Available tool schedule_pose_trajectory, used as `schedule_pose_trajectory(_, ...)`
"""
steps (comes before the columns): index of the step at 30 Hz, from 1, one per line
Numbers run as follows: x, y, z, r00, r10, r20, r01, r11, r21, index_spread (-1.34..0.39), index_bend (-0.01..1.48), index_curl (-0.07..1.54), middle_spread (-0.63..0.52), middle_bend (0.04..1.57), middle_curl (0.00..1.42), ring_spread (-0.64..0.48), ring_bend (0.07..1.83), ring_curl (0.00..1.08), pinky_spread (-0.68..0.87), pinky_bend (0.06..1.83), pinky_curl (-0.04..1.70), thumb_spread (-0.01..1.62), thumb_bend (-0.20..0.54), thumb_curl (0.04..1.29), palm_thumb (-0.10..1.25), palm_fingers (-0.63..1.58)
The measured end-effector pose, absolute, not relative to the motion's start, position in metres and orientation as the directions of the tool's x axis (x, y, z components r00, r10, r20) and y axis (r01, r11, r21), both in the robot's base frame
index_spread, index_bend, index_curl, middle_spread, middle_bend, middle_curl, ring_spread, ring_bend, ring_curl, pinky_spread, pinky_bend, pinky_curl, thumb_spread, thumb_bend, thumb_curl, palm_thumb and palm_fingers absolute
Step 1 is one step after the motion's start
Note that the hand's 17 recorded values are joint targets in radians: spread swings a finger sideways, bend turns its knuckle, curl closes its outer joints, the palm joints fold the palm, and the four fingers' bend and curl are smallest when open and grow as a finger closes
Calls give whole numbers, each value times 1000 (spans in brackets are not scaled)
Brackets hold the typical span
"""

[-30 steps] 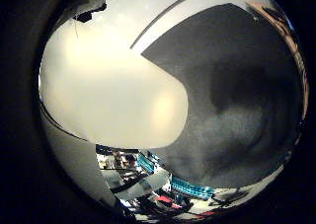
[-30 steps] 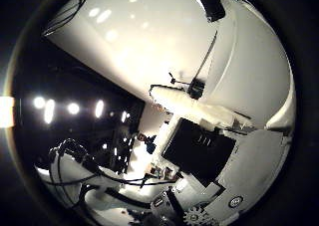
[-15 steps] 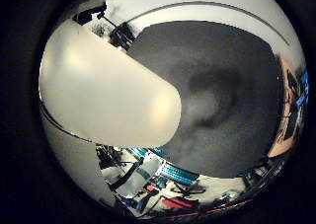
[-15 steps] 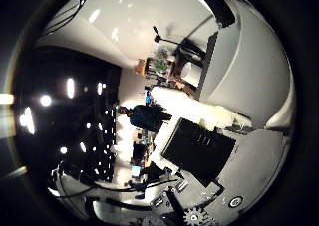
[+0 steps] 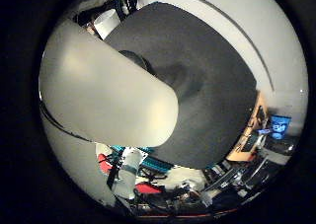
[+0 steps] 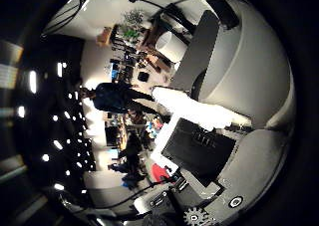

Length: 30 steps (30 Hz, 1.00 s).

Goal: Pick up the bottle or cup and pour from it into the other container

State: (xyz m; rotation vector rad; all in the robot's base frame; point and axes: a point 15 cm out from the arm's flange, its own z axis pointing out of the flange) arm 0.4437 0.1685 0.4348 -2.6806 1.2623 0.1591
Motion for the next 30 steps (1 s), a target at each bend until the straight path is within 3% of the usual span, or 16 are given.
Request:
schedule_pose_trajectory(10,442,191,419,729,-655,198,-677,-733,65,-514,326,1029,-218,1007,729,-229,1216,556,-418,1117,570,775,-32,625,771,1137)
schedule_pose_trajectory(16,440,207,417,759,-579,296,-631,-767,117,-520,327,1029,-225,1005,735,-233,1215,560,-415,1123,576,754,-32,634,776,1135)
schedule_pose_trajectory(30,435,250,395,806,-287,518,-509,-783,359,-532,317,1038,-231,994,747,-236,1214,566,-414,1129,581,715,-32,652,779,1126)
